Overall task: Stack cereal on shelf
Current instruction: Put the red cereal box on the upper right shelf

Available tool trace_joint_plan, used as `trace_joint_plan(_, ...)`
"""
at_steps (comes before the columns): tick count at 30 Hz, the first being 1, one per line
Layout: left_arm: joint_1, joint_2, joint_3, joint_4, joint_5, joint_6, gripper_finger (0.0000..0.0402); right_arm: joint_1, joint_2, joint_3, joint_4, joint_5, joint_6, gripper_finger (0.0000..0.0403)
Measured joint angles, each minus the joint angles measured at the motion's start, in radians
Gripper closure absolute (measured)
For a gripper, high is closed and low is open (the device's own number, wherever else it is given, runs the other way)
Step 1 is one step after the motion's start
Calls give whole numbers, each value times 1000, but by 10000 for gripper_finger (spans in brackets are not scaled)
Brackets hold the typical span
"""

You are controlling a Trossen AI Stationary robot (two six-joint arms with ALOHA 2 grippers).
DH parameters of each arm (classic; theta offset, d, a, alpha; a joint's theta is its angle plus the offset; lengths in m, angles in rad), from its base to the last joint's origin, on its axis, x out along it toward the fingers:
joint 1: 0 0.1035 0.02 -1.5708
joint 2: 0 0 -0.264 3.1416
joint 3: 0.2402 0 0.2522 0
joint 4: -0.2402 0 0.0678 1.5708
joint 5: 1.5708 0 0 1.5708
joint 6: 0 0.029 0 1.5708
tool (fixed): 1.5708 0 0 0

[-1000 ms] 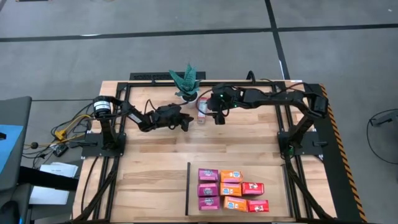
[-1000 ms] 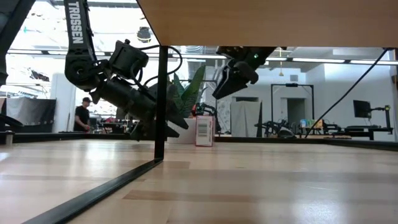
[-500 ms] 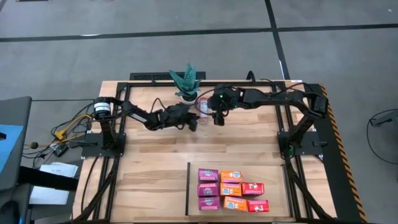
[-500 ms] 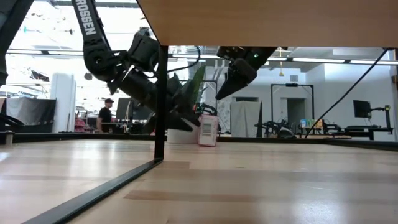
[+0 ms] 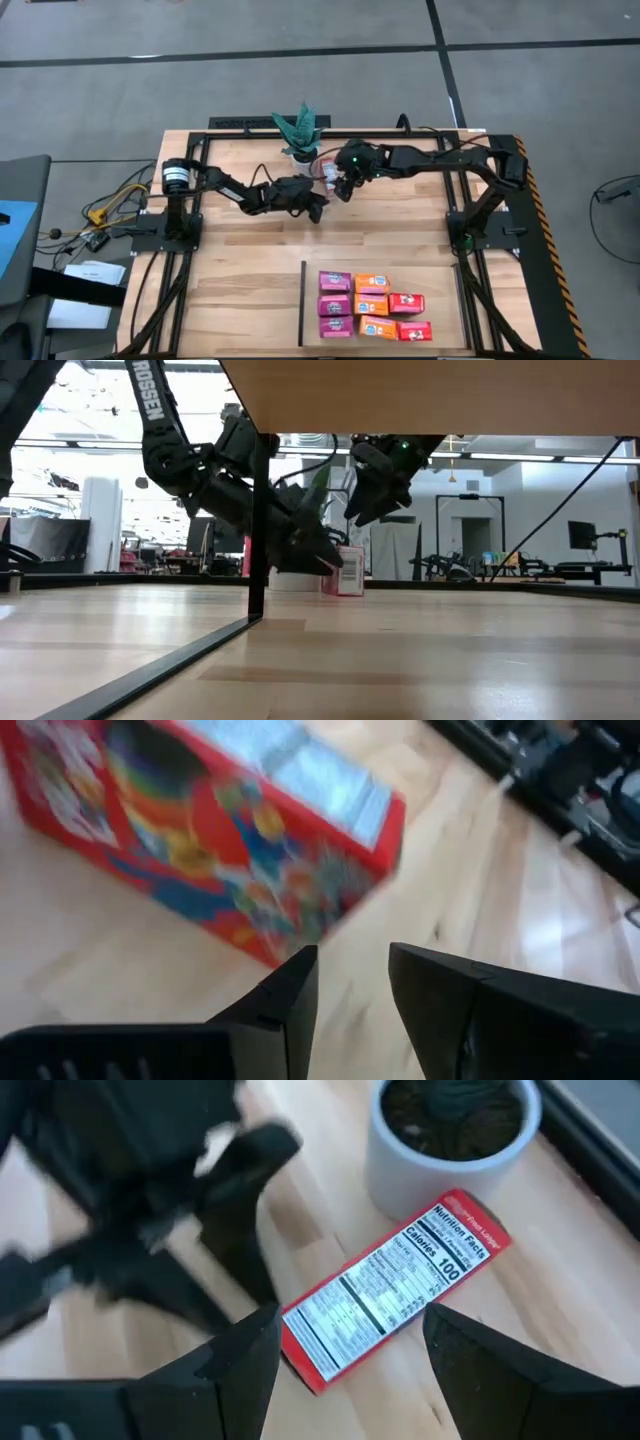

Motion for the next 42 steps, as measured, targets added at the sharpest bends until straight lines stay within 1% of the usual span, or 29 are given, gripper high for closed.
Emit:
trace_joint_plan(4,-3,19,5,-3,33,-21,288,50,0,0,13,176,32,135)
trace_joint_plan(6,-4,19,6,3,22,-9,288,69,0,0,25,226,32,135)
trace_joint_plan(9,-3,19,10,4,-16,-2,288,76,0,0,21,234,49,135)
trace_joint_plan(12,-1,6,9,4,-20,-10,291,81,0,0,-1,234,73,135)
trace_joint_plan(14,-4,-17,9,-10,-21,0,300,79,0,0,-8,234,73,135)
trace_joint_plan(18,-9,-64,9,-111,-42,1,337,79,0,0,-15,235,75,135)
trace_joint_plan(22,-13,-71,9,-137,-135,3,389,78,0,0,-9,240,75,135)
trace_joint_plan(24,-13,-61,9,-117,-189,-3,396,78,0,0,-8,251,76,135)
trace_joint_plan(26,-13,-42,9,-89,-218,-3,396,78,0,0,-8,261,76,135)
trace_joint_plan(28,-8,-16,9,-35,-216,-4,399,78,0,0,-8,264,76,135)
trace_joint_plan(32,-5,43,31,29,-175,-39,400,74,0,0,-11,264,101,135)
trace_joint_plan(36,-15,99,86,44,-97,-67,400,65,0,0,-26,263,174,135)
trace_joint_plan(39,-19,118,101,46,-79,-97,400,60,0,-3,-80,264,220,135)
trace_joint_plan(42,-20,118,104,45,-73,-88,400,51,0,-31,-32,246,244,135)
